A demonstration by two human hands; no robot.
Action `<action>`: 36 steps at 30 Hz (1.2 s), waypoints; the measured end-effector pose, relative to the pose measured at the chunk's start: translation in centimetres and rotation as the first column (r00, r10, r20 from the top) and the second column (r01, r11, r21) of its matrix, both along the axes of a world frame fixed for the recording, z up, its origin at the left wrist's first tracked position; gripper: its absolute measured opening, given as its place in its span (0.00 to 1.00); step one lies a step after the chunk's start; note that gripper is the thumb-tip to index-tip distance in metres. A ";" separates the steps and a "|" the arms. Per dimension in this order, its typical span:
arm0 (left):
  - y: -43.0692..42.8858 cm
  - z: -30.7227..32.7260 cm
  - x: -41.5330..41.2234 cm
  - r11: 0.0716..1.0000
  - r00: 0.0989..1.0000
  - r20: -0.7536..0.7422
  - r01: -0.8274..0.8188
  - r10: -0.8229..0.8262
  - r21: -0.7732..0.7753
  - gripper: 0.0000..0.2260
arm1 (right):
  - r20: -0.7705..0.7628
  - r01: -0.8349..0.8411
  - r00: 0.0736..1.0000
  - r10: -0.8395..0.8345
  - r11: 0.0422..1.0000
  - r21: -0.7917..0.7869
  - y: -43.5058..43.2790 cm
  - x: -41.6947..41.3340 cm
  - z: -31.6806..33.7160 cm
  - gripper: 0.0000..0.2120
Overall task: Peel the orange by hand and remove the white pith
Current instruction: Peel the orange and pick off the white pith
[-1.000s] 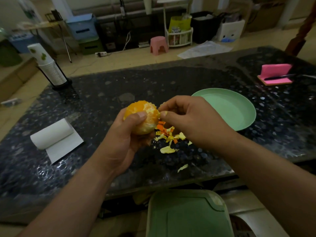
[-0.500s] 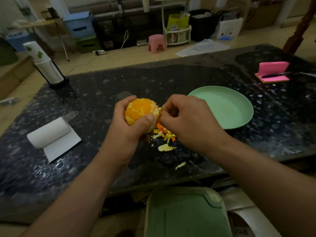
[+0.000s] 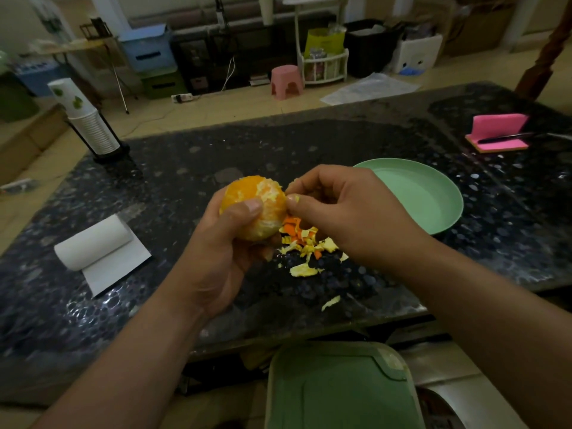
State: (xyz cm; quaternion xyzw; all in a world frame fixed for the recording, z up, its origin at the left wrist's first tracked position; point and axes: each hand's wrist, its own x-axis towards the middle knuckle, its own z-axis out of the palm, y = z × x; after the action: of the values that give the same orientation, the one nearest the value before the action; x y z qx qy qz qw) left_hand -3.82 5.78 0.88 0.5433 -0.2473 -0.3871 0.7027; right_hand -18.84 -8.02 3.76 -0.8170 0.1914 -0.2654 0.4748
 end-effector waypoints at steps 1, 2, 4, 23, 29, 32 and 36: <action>0.0 0.0 0.0 1.000 1.000 0.020 -0.006 0.006 0.002 0.39 | -0.008 0.005 1.000 -0.005 1.000 -0.017 0.0 0.0 0.0 0.04; 0.0 0.0 -0.1 1.000 0.999 0.041 -0.012 0.012 0.004 0.39 | -0.015 0.011 1.000 -0.012 0.999 -0.035 -0.1 0.1 -0.1 0.04; 0.1 0.1 -0.3 1.000 0.996 0.083 -0.026 0.025 0.012 0.38 | -0.022 0.030 0.999 -0.031 0.997 -0.068 -0.1 0.1 -0.3 0.04; 0.1 0.2 -0.7 0.999 0.999 0.011 0.047 -0.047 -0.015 0.38 | 0.050 0.071 0.996 -0.067 0.993 -0.092 0.1 0.3 -0.7 0.06; 0.4 0.7 -1.0 0.982 0.976 -0.130 0.165 -0.175 -0.087 0.22 | 0.097 0.000 0.995 -0.003 1.000 0.030 0.1 0.2 -0.4 0.04; 0.5 0.9 -0.8 0.959 0.951 -0.162 0.238 -0.262 -0.157 0.22 | 0.118 -0.013 0.993 0.005 0.998 0.069 0.2 0.3 -0.4 0.04; 0.7 1.0 -0.7 0.941 0.929 -0.203 0.267 -0.309 -0.210 0.28 | 0.129 -0.029 0.992 0.016 0.995 0.094 0.0 0.2 -0.4 0.05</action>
State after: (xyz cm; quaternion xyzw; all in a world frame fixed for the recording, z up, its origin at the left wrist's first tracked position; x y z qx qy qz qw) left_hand -4.51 6.46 1.85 0.3866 -0.2741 -0.5236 0.7081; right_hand -18.69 -8.05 3.38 -0.7767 0.1640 -0.3022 0.5278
